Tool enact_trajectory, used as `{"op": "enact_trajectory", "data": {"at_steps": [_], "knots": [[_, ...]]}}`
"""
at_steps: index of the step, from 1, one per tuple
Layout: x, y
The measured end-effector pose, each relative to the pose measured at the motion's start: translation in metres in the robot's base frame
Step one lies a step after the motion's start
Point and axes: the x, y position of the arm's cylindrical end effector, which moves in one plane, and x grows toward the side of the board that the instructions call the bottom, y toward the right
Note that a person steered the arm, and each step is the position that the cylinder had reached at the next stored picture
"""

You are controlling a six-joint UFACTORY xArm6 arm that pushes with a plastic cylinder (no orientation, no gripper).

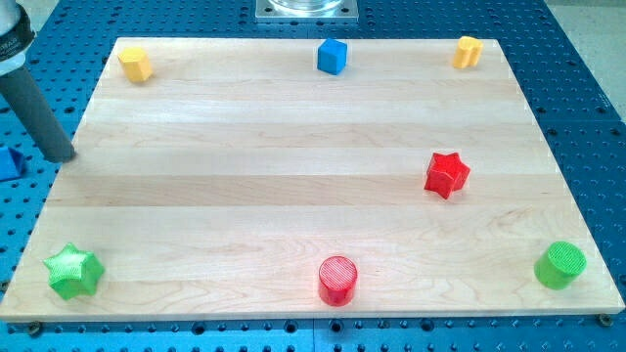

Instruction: Move the red star diagonally to the green circle

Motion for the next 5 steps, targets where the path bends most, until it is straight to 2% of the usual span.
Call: {"op": "enact_trajectory", "data": {"at_steps": [2,4,5], "knots": [[0.0,0.045],[0.008,-0.001],[0.011,-0.002]]}}
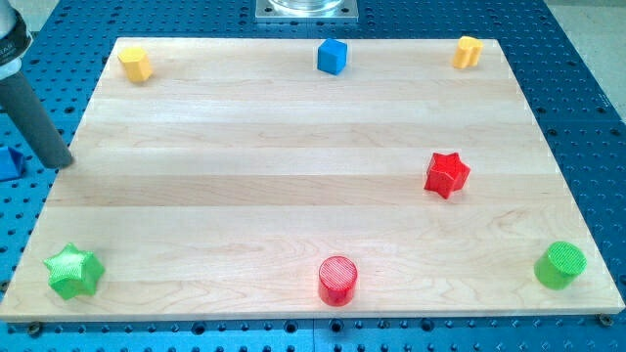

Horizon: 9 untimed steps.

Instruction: Move the red star diagonally to the green circle

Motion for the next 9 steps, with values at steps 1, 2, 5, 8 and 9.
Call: {"op": "enact_trajectory", "data": {"at_steps": [1,2,5,8,9], "knots": [[0.014,0.0],[0.026,0.0],[0.083,0.0],[0.114,0.0],[0.115,0.0]]}}
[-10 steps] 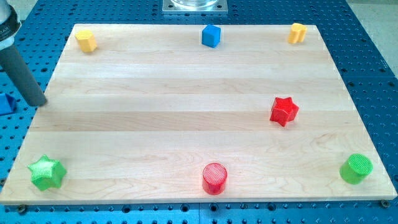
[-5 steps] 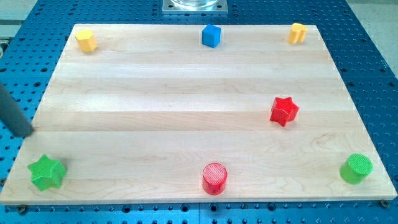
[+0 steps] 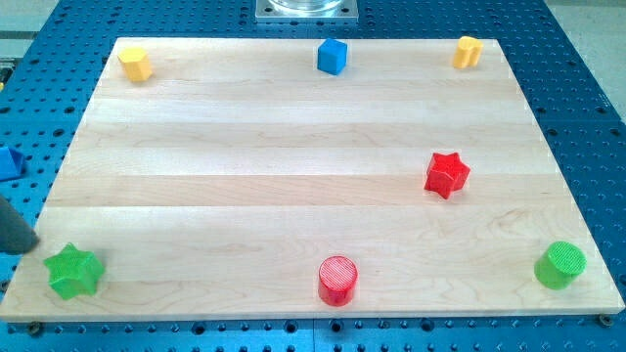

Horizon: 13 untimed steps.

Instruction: Move the red star diagonally to the green circle

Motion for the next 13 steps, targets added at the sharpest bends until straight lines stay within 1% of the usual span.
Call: {"op": "enact_trajectory", "data": {"at_steps": [1,2,4,5,6,7,8,10,11,12,13], "knots": [[0.031,0.0],[0.05,0.0],[0.052,0.01],[0.042,0.017],[0.001,0.016],[-0.06,0.017],[-0.076,0.064],[-0.077,0.216],[-0.077,0.265],[-0.091,0.312],[-0.132,0.364]]}}
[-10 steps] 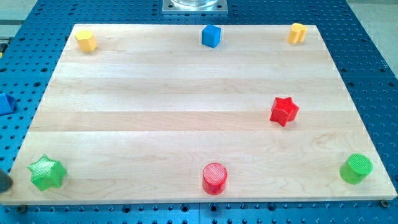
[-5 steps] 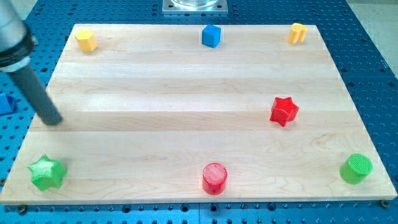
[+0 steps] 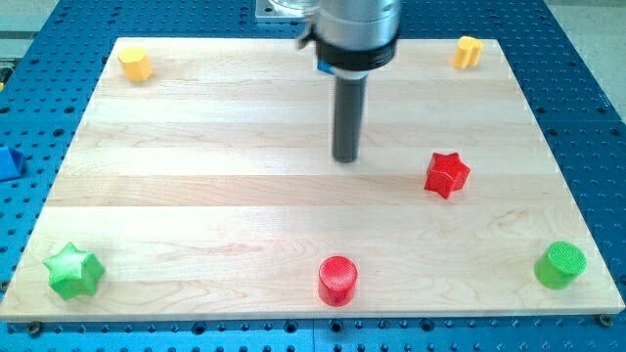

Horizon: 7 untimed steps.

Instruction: Move the red star diagonally to the green circle

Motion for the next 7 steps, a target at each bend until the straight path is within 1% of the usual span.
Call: {"op": "enact_trajectory", "data": {"at_steps": [1,2,3,4,5,7], "knots": [[0.001,0.04],[-0.005,0.072],[-0.01,0.088],[-0.01,0.127],[-0.003,0.144],[0.035,0.116]]}}
